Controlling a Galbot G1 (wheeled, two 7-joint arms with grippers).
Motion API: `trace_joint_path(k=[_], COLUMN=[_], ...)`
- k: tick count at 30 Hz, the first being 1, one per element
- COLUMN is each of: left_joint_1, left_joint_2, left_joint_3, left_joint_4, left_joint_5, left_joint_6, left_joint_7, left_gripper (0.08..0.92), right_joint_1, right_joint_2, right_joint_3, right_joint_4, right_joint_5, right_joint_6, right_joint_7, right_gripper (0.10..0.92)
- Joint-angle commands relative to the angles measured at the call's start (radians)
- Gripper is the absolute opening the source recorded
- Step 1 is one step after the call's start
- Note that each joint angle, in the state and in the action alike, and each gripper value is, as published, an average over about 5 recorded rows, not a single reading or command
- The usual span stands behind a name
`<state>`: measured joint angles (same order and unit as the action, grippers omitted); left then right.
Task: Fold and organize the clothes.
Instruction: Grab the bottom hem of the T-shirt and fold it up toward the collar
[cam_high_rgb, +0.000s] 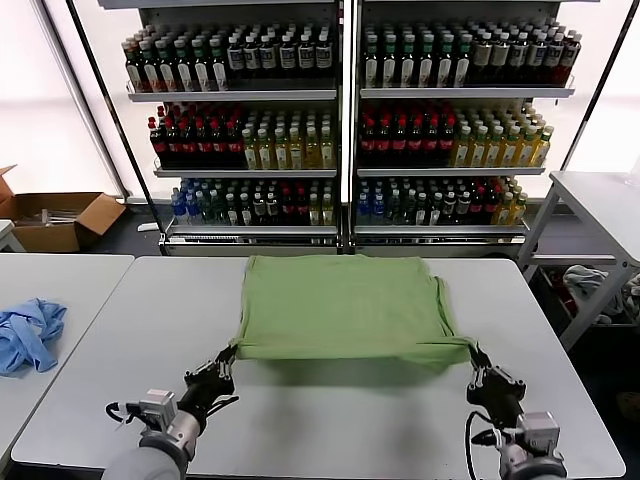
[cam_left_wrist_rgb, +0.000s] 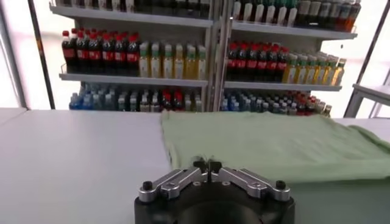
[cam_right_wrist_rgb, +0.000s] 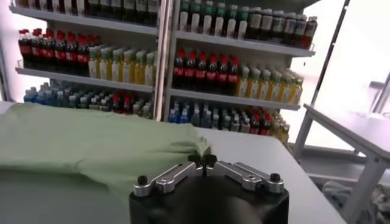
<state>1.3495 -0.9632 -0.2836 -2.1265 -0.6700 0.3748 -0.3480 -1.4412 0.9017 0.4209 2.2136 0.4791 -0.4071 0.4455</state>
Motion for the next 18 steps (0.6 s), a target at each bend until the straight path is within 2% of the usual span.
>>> trace_joint_path(k=[1, 9, 18], left_joint_1=[-0.282, -0.383, -0.44], left_joint_2=[-0.039, -0.046, -0.064], left_joint_3=[0.113, 0.147, 0.174], left_joint_4=[0.13, 0.244, 0.327], left_joint_5=[0.029, 0.07, 0.101], left_joint_6=[0.096, 0.099, 0.094], left_joint_7=[-0.021, -0.017, -0.009], left_gripper=[0.081, 0.081, 0.081], right_joint_1=[0.264, 0.355, 0.446], right_joint_2=[-0.004, -0.005, -0.001], right_joint_3=[-0.098, -0.161, -0.213], right_joint_4=[-0.153, -0.254, -0.352], right_joint_5=[-0.007, -0.051, -0.056], right_joint_6=[-0.06, -0.057, -0.053], right_joint_7=[-0.027, -0.125, -0.186], right_gripper=[0.107, 0.107, 0.107])
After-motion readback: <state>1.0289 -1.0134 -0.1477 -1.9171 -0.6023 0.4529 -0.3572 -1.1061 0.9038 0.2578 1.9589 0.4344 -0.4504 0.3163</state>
